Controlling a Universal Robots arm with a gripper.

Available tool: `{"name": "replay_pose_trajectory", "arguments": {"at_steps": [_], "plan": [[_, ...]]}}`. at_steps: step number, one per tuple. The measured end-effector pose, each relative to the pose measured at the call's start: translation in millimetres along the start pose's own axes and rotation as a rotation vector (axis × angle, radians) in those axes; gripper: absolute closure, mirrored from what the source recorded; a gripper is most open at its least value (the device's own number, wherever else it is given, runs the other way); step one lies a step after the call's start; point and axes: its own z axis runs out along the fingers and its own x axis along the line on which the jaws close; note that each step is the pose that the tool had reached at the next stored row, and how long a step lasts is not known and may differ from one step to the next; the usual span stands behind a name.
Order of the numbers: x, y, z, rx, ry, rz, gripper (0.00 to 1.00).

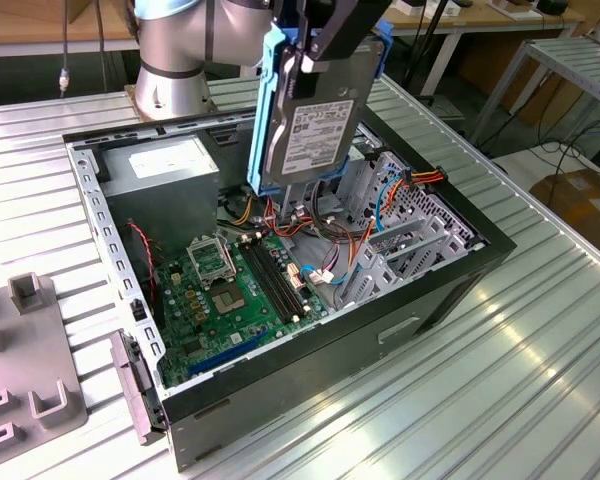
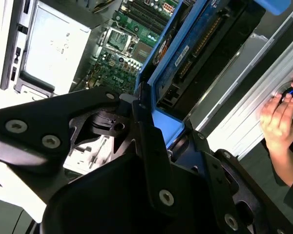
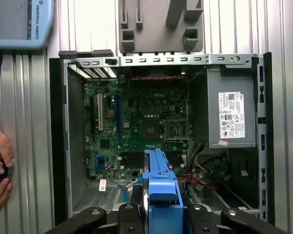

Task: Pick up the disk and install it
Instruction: 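Insert the disk into the insertion slot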

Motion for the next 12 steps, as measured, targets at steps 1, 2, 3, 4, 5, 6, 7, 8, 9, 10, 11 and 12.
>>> {"name": "replay_pose_trajectory", "arguments": {"at_steps": [1,2,3,4,5,6,7,8,9,10,11,12], "plan": [[1.1,-1.8,0.0,0.0000,0.0000,0.000,0.63],[2.3,-3.6,0.0,0.0000,0.0001,0.000,0.63],[4.2,-6.6,0.1,0.0000,0.0000,0.000,0.63],[5.3,-8.4,0.1,0.0000,0.0001,0.000,0.63],[6.5,-10.2,0.1,0.0000,0.0002,0.000,0.63],[7.6,-11.8,0.1,0.0000,0.0002,0.000,0.63],[9.1,-13.5,0.1,0.0000,0.0003,0.000,0.63],[10.4,-14.8,0.2,0.0000,0.0002,0.000,0.63],[11.9,-15.7,0.2,0.0000,0.0003,0.000,0.63],[15.0,-16.9,0.2,0.0000,0.0004,0.000,0.63],[17.9,-18.0,0.4,0.0000,0.0002,0.000,0.63],[19.9,-18.8,0.4,0.0000,0.0003,0.000,0.63]]}}
